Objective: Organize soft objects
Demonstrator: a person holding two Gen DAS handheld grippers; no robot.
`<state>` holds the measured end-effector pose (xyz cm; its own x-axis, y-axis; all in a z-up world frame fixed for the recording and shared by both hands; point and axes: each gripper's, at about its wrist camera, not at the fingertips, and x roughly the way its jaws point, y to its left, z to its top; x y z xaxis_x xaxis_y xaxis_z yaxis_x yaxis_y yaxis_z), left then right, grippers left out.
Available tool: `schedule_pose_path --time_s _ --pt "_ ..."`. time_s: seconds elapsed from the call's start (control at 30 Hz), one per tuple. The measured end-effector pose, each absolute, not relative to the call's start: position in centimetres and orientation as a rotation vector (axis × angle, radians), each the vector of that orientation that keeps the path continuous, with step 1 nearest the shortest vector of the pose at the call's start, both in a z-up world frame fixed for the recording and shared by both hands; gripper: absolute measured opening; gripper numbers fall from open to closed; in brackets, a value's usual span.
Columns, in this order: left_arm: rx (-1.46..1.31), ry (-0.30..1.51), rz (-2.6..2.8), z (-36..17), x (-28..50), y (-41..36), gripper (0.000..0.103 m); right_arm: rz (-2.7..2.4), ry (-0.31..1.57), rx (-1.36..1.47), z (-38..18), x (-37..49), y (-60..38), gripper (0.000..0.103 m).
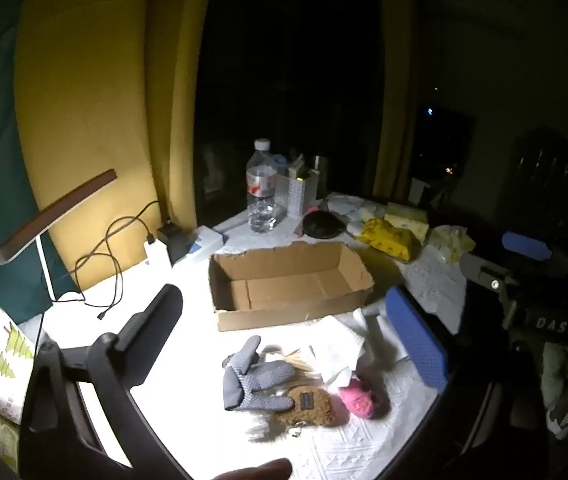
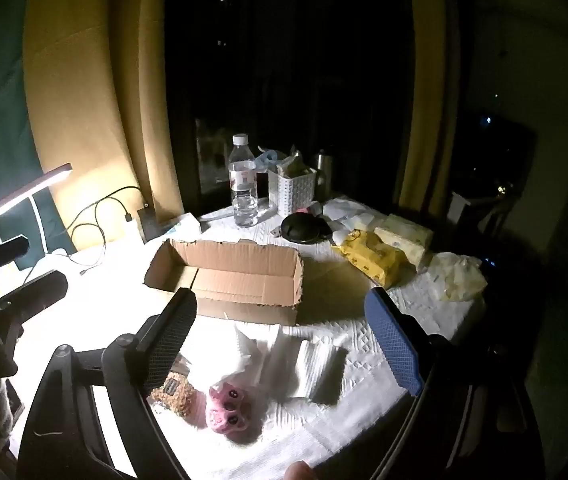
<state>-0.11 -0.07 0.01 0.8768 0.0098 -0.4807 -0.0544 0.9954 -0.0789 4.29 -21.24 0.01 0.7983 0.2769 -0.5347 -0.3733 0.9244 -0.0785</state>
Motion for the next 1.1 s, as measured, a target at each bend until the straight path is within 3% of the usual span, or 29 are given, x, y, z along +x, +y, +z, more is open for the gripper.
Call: schedule_pose_path --time_s 1.1 --pt "-0.131 0.522 0.025 -0.6 0.8 0.6 0.102 0.363 0.565 -0.19 -0.4 4.7 -20.2 0.089"
